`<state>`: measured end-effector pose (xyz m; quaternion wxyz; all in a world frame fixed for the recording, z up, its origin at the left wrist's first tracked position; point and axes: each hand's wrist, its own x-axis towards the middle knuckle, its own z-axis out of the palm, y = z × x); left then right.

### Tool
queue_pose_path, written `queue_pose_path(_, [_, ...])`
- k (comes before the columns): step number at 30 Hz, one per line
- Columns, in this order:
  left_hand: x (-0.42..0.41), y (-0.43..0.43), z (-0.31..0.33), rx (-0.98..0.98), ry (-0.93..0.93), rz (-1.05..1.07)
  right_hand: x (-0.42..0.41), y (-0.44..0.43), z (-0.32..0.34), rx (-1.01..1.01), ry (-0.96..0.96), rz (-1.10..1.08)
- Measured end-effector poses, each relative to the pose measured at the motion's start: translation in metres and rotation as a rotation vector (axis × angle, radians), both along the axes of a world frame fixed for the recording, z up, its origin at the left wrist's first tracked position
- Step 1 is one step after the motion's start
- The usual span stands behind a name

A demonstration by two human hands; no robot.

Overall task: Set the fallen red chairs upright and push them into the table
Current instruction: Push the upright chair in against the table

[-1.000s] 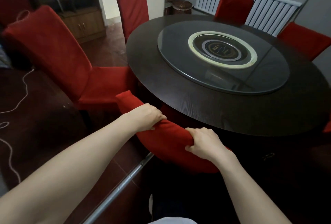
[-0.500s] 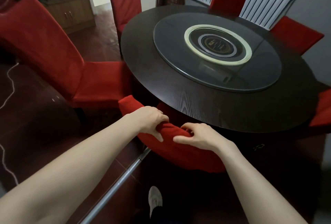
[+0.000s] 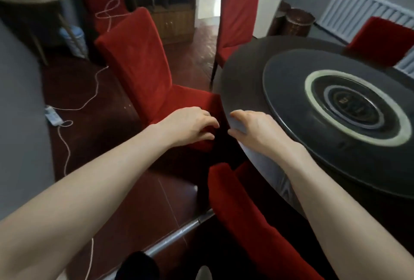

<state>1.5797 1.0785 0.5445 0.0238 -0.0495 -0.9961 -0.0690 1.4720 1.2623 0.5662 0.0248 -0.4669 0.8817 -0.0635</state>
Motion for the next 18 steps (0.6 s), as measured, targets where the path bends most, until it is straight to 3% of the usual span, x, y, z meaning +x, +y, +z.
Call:
queue_pose_path(6, [0.006, -0.135, 0.016, -0.057, 0.043, 0.115, -0.011, -0.142, 0.018, 0.02, 0.081, 0.123])
queue_pose_path(18, [0.006, -0.419, 0.056, -0.092, 0.127, 0.16, -0.02, -0.402, 0.035, 0.017, 0.044, 0.091])
